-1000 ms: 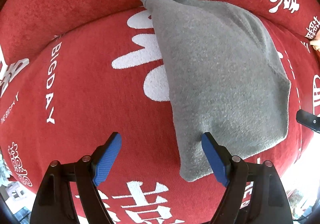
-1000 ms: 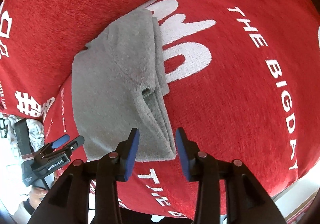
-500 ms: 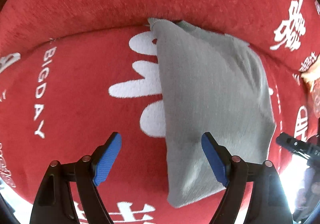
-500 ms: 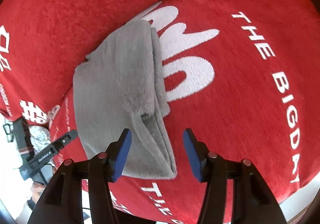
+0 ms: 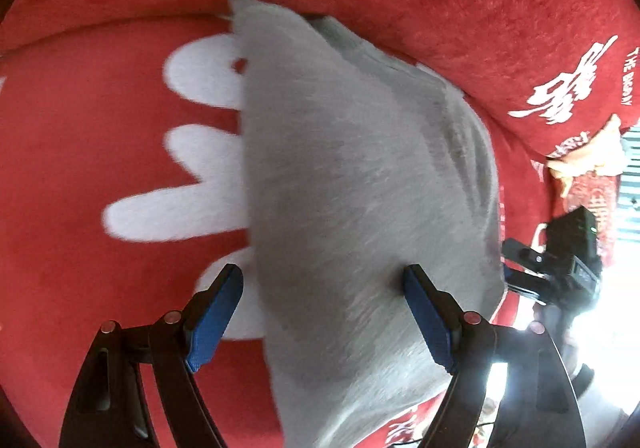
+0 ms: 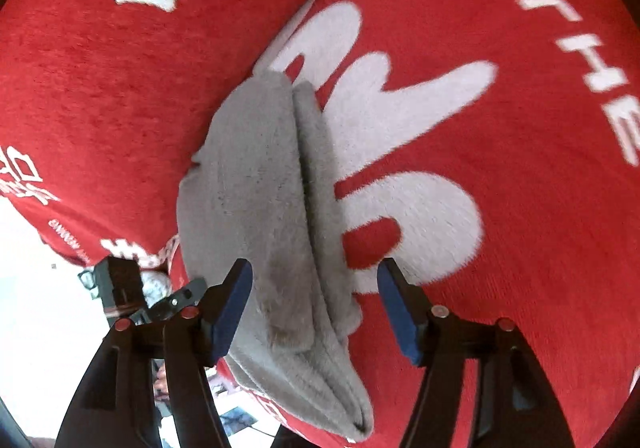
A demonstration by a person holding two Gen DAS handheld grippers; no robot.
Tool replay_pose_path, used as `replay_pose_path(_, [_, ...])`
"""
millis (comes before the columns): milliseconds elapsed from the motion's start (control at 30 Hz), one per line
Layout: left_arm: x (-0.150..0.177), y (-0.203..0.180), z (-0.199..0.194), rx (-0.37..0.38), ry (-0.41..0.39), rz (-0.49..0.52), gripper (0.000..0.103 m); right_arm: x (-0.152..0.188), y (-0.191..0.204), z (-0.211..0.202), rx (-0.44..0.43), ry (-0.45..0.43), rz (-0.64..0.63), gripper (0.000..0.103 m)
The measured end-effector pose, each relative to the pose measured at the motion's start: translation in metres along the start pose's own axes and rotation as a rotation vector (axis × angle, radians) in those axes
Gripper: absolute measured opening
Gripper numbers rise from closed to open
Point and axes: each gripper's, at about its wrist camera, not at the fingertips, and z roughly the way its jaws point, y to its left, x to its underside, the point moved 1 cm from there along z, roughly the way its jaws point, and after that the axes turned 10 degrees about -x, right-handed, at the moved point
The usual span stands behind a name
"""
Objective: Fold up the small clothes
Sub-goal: 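Grasp the folded bundle edge with both grippers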
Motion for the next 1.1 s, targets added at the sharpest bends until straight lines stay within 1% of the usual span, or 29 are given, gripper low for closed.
replay_pose_path(67, [-0.002, -0.004, 0.004, 0.009, 0.002, 0.007, 0.084, -0.003, 0.002, 0.009, -0.048, 0.028, -0.003, 0.069])
replay_pose_path(100, [-0.003, -0.007, 0.006, 0.000, 0.000, 0.010, 0.085, -0.005, 0.003, 0.014, -0.062, 0.040, -0.009, 0.070])
replay_pose_path(133, [-0.004, -0.009, 0.008, -0.005, -0.002, 0.010, 0.088, -0.006, 0.006, 0.019, -0.069, 0.053, -0.021, 0.070])
replay_pose_path(233, [-0.004, -0.013, 0.011, -0.028, -0.016, 0.002, 0.088, -0.008, 0.015, 0.034, -0.075, 0.091, -0.067, 0.070])
replay_pose_path(367, [0.000, -0.017, 0.011, -0.048, -0.038, -0.003, 0.087, -0.009, 0.016, 0.042, -0.089, 0.081, -0.048, 0.070])
replay_pose_path(400, [0.001, -0.018, 0.011, -0.056, -0.046, -0.008, 0.085, -0.009, 0.015, 0.041, -0.086, 0.075, -0.038, 0.068])
replay_pose_path(467, [0.004, -0.021, 0.008, -0.063, -0.071, -0.008, 0.071, -0.007, 0.014, 0.041, -0.046, 0.070, -0.023, 0.045])
replay_pose_path(500, [0.006, -0.022, 0.005, -0.055, -0.087, -0.006, 0.066, -0.004, 0.013, 0.041, -0.047, 0.071, -0.013, 0.037])
replay_pose_path(533, [0.009, -0.025, 0.001, -0.047, -0.100, -0.007, 0.057, -0.004, 0.011, 0.037, -0.068, 0.057, -0.002, 0.034])
replay_pose_path(567, [0.010, -0.027, -0.002, -0.038, -0.110, -0.005, 0.051, -0.001, 0.013, 0.035, -0.094, 0.045, 0.004, 0.034])
replay_pose_path(633, [0.011, -0.029, -0.008, -0.031, -0.120, 0.004, 0.048, 0.004, 0.019, 0.033, -0.132, 0.028, 0.009, 0.033])
replay_pose_path(733, [0.014, -0.030, -0.019, -0.001, -0.134, 0.019, 0.045, 0.015, 0.034, 0.029, -0.208, 0.011, 0.018, 0.033])
replay_pose_path(767, [0.017, -0.030, -0.026, 0.017, -0.141, 0.020, 0.045, 0.019, 0.039, 0.029, -0.222, 0.009, 0.017, 0.033])
replay_pose_path(833, [0.024, -0.029, -0.036, 0.035, -0.151, 0.026, 0.045, 0.030, 0.055, 0.027, -0.236, 0.011, 0.000, 0.033])
replay_pose_path(933, [0.039, -0.025, -0.059, 0.043, -0.179, 0.044, 0.045, 0.044, 0.073, 0.026, -0.250, 0.015, -0.023, 0.033])
replay_pose_path(1000, [0.047, -0.013, -0.074, 0.047, -0.193, 0.043, 0.045, 0.057, 0.082, 0.027, -0.265, 0.017, -0.030, 0.033])
replay_pose_path(1100, [0.066, 0.007, -0.096, 0.028, -0.219, 0.039, 0.045, 0.081, 0.097, 0.037, -0.271, 0.028, -0.048, 0.033])
